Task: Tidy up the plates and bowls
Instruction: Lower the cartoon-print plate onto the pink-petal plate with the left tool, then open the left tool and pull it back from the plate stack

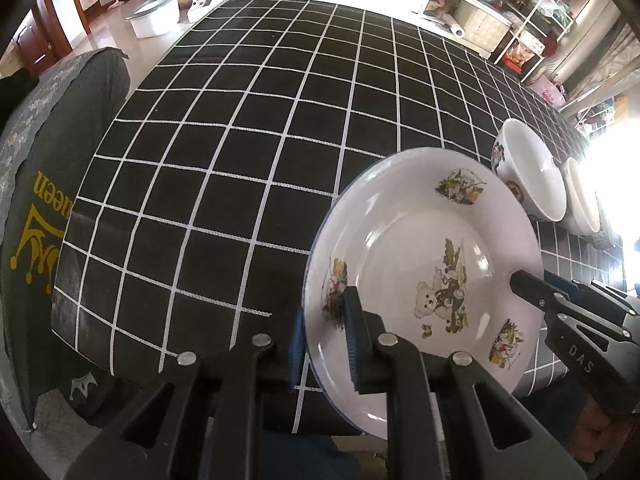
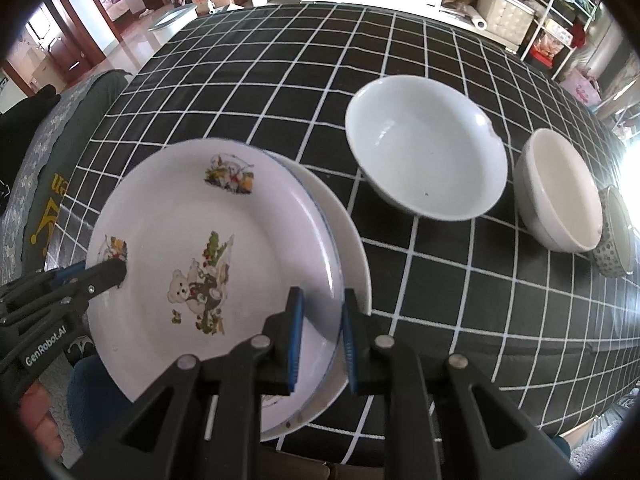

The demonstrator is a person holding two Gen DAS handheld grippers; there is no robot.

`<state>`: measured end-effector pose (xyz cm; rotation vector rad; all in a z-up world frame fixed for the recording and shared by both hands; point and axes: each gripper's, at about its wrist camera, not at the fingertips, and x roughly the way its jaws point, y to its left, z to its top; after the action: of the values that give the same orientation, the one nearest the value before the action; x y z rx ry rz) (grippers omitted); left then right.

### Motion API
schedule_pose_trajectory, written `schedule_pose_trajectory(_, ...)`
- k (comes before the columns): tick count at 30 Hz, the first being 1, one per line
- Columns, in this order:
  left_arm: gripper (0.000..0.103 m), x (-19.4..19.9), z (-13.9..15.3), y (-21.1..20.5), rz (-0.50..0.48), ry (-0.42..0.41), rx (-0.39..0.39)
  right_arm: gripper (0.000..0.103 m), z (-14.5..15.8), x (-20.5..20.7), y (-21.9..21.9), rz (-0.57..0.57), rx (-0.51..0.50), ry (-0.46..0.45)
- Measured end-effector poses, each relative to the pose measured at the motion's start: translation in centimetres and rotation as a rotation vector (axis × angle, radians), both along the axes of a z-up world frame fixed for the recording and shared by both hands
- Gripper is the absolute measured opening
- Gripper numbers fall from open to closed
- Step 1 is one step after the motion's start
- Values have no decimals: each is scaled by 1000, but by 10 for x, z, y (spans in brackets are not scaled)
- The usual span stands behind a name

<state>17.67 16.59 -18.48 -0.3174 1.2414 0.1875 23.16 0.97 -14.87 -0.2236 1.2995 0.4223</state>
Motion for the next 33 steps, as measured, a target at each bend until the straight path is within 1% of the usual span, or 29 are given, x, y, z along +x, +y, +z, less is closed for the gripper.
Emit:
schedule_pose_trajectory(11,16,3,-2,-1,-1,1,9,22,-1,2,-1,2,11,-3)
schedule_pose_trajectory(18,16,-3,1,-3,7,-7,17,23,1,-1,-2,2,4,6)
schedule_pose_trajectory(20,19,-6,5,-3,10,-16,11,26,3,-1,-4,-8,19,12)
schedule_pose_trajectory(23,20,-10,11,-3,7,-28,22,36,6,-4,-4,-6,41,20)
schedule_pose_trajectory(25,24,-13,15,-4,4,-35,29,45,8,-7,-3,5,47,23)
schedule_pose_trajectory(27,24,-16,18,-5,3,-38,29,50,10,-11,-3,7,53,23)
schedule_pose_trajectory(29,24,-19,20,-6,3,-42,31,57,13,-14,-3,7,40,6)
schedule_pose_trajectory(30,24,-21,21,-7,4,-44,33,65,15,-17,-3,10,24,-15)
schedule_pose_trajectory(31,24,-24,22,-7,5,-45,36,70,18,-20,-3,18,11,-35)
schedule_pose_trajectory(33,24,-28,24,-9,4,-48,38,71,23,-24,-4,25,6,-52)
